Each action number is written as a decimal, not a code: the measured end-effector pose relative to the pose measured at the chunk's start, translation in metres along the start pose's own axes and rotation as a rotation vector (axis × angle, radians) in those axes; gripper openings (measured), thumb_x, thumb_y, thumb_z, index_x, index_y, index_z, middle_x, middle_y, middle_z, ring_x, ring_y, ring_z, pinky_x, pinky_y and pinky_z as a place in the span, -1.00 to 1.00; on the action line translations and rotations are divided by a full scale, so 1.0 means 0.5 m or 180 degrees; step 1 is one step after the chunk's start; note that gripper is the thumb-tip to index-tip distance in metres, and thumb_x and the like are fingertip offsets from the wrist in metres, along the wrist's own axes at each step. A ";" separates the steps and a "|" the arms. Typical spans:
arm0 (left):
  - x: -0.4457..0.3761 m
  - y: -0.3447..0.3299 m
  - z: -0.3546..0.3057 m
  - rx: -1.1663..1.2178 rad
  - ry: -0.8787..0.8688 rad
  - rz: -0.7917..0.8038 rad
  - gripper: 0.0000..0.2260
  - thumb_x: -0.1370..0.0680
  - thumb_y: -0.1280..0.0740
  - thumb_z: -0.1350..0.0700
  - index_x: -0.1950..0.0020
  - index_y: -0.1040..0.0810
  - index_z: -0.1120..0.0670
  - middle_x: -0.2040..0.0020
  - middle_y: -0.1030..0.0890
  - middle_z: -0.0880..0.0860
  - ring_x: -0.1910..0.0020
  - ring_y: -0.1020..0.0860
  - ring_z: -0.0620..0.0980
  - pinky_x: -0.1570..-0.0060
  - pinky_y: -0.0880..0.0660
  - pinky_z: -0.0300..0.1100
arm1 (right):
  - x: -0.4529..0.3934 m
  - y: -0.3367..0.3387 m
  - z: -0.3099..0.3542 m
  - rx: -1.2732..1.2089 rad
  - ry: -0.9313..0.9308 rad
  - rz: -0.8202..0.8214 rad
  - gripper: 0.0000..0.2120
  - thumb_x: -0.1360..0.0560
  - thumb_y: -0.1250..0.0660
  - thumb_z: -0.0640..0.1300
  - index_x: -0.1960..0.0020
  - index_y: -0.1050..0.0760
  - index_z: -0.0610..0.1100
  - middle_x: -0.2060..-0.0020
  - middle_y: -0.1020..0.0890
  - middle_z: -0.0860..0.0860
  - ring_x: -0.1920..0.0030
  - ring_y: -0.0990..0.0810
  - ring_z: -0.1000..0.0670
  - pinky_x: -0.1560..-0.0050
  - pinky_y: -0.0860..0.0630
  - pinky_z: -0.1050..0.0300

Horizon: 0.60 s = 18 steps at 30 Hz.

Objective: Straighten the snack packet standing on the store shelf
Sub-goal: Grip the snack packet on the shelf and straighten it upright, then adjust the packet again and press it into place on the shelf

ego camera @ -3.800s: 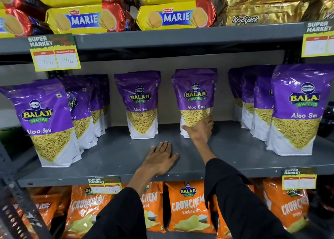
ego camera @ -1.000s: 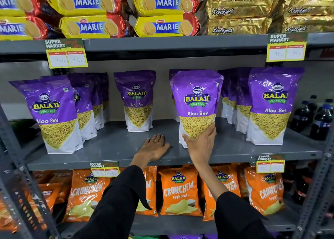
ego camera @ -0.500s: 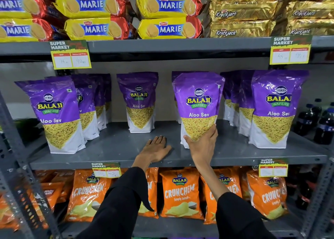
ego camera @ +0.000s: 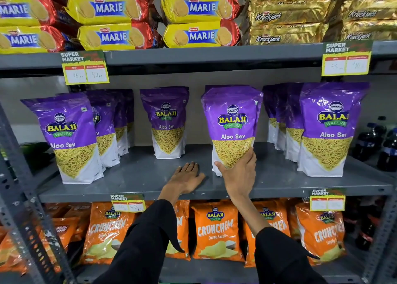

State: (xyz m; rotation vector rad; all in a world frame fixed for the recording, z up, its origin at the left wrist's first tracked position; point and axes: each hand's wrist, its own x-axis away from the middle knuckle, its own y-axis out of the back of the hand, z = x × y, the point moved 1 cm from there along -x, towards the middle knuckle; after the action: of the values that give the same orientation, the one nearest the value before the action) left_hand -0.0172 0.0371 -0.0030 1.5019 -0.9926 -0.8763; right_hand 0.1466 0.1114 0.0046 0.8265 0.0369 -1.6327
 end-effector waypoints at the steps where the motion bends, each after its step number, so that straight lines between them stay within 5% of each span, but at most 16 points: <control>1: 0.002 0.001 -0.001 0.0001 -0.0002 0.0000 -0.37 -0.65 0.12 -0.20 -0.65 0.06 0.10 -0.67 0.06 0.09 -0.64 0.07 0.04 -0.58 0.12 0.03 | 0.001 -0.001 0.000 0.0021 -0.0003 -0.0015 0.15 -0.25 -0.57 0.32 -0.57 -0.11 -0.20 -0.48 -0.37 -0.18 -0.43 -0.47 -0.21 -0.31 -0.55 -0.16; 12: 0.007 0.006 -0.005 0.0025 -0.0032 -0.0075 -0.39 -0.67 0.08 -0.18 -0.65 0.02 0.11 -0.67 0.02 0.09 -0.64 0.05 0.04 -0.59 0.10 0.03 | 0.005 -0.005 -0.008 0.0093 -0.0018 -0.0133 0.18 -0.24 -0.55 0.37 -0.58 -0.08 -0.19 -0.51 -0.33 -0.19 -0.48 -0.40 -0.22 -0.38 -0.47 -0.17; 18: 0.008 0.007 0.020 0.0554 -0.0092 -0.0577 -0.45 -0.69 -0.06 -0.12 -0.63 -0.12 0.09 -0.66 -0.04 0.10 -0.63 -0.06 0.10 -0.58 -0.04 0.05 | 0.063 0.000 0.005 -0.0472 0.0740 -0.0583 -0.28 -0.45 -0.49 0.17 -0.46 -0.29 -0.08 -0.35 -0.45 -0.06 -0.33 -0.48 -0.06 -0.19 -0.49 0.08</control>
State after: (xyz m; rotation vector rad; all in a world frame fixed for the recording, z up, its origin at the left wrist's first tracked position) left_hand -0.0254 0.0295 -0.0009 1.7523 -0.9853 -0.9615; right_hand 0.1452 0.0833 -0.0103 0.9150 0.4032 -1.6732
